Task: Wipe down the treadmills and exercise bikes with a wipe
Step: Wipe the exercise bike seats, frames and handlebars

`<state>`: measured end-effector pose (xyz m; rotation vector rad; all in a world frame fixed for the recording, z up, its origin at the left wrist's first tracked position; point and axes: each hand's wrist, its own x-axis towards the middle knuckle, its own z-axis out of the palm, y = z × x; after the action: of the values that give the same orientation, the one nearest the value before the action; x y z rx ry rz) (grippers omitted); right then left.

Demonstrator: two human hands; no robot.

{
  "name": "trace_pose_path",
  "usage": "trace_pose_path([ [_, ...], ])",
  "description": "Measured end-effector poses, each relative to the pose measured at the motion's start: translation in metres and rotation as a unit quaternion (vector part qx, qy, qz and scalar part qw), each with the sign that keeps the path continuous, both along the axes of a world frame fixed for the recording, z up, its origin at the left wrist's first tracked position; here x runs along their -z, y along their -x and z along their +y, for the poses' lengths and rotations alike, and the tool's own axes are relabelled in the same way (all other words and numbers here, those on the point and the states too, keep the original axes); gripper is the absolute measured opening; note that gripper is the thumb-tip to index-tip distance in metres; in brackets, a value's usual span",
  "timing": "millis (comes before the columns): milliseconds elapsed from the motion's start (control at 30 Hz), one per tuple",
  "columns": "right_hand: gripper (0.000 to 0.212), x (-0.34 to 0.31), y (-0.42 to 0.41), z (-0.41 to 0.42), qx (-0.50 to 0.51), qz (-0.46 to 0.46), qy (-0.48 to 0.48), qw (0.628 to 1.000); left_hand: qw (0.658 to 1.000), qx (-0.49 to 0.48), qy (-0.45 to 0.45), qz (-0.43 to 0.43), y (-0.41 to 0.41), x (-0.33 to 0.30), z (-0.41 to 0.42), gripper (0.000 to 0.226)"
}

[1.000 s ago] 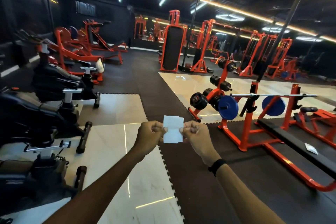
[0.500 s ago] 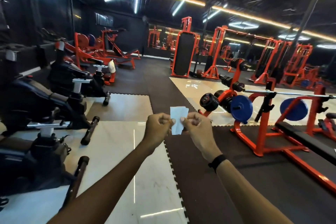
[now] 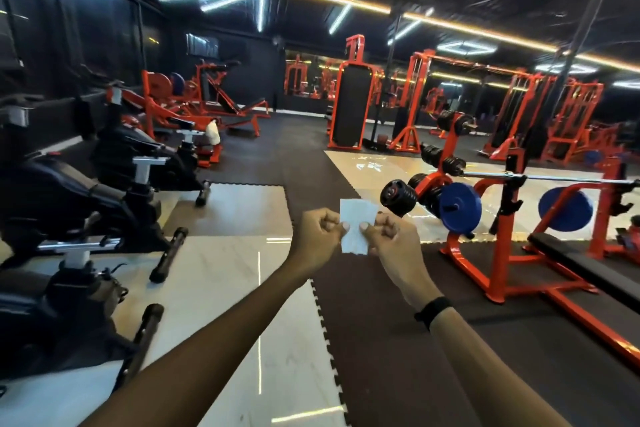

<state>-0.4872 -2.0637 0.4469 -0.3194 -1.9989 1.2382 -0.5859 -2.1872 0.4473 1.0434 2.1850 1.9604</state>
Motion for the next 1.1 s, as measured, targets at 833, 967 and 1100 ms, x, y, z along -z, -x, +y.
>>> trace_pose_path([
  [833,0.042,0.057,0.38,0.069,-0.293,-0.045,-0.016,0.955,0.975,-0.196,0.01,-0.109,0.282,0.053,0.017,0.012],
  [967,0.046,0.042,0.433,0.086,-0.353,-0.056,0.009,0.934,0.961,-0.255,-0.022,-0.105,0.311,0.034,0.028,0.012],
  [1100,0.009,0.026,0.468,0.088,-0.424,-0.071,0.054,0.901,0.945,-0.312,-0.019,-0.093,0.335,0.033,0.027,0.01],
])
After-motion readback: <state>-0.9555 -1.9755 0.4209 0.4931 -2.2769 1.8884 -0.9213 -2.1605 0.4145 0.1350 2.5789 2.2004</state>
